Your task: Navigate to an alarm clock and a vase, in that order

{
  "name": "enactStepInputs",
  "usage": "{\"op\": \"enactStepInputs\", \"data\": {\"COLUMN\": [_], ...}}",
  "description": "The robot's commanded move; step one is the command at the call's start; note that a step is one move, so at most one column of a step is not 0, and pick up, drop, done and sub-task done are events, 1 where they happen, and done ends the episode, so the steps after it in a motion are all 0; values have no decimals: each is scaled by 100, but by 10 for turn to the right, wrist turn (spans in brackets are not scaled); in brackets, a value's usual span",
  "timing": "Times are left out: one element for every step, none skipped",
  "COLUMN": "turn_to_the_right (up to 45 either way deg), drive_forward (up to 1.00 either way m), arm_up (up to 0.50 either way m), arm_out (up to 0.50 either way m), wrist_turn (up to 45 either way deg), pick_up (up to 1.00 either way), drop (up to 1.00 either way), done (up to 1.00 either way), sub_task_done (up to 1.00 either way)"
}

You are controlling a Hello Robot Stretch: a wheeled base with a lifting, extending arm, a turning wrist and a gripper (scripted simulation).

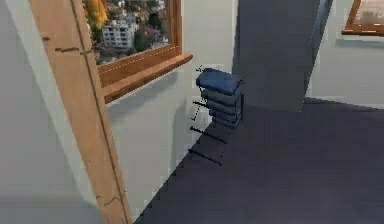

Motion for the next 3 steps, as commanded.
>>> {"op": "enactStepInputs", "data": {"turn_to_the_right": [0, 450, 120], "drive_forward": [30, 0, 0], "arm_up": [0, 0, 0], "arm_out": [0, 0, 0], "wrist_turn": [0, 0, 0], "pick_up": [0, 0, 0], "drop": [0, 0, 0], "done": [0, 0, 0], "sub_task_done": [0, 0, 0]}}
